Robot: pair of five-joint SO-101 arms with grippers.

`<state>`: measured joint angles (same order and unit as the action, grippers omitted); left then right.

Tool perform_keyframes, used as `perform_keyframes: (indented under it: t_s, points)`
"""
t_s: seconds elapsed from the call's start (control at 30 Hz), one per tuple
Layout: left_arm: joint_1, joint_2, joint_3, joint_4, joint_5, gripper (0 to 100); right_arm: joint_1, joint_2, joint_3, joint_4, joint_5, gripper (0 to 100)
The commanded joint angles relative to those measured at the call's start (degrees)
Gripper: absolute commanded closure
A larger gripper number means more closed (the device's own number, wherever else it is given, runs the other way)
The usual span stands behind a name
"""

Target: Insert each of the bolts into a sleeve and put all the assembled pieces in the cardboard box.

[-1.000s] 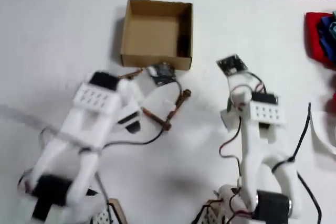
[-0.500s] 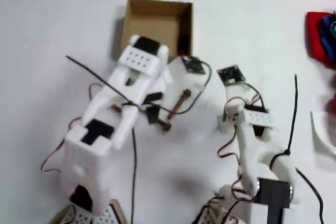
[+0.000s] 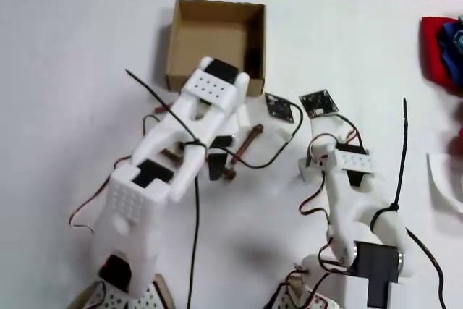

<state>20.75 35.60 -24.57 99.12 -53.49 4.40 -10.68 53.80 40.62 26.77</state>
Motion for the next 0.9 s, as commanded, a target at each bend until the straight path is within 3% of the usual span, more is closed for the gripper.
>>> perform_keyframes:
  t_s: [0.0, 0.23, 0.77, 0.87]
  points:
    - [0.53, -0.26, -1.98, -2.37, -0.62, 76, 0.66, 0.4, -1.23, -0.84, -0.53, 97.8]
    - [0.53, -0.09, -1.71, -8.44, -0.62, 76, 0.66, 0.4, -1.23, -0.92, -0.53, 97.8]
    - [1.41, 9.32, -2.24, -11.43, -0.62, 76, 0.66, 0.4, -1.23, -1.1, -0.53, 97.8]
    - [1.41, 10.2, -2.24, -12.31, -0.62, 81, 0.66, 0.4, -1.23, -1.1, -0.62, 97.8]
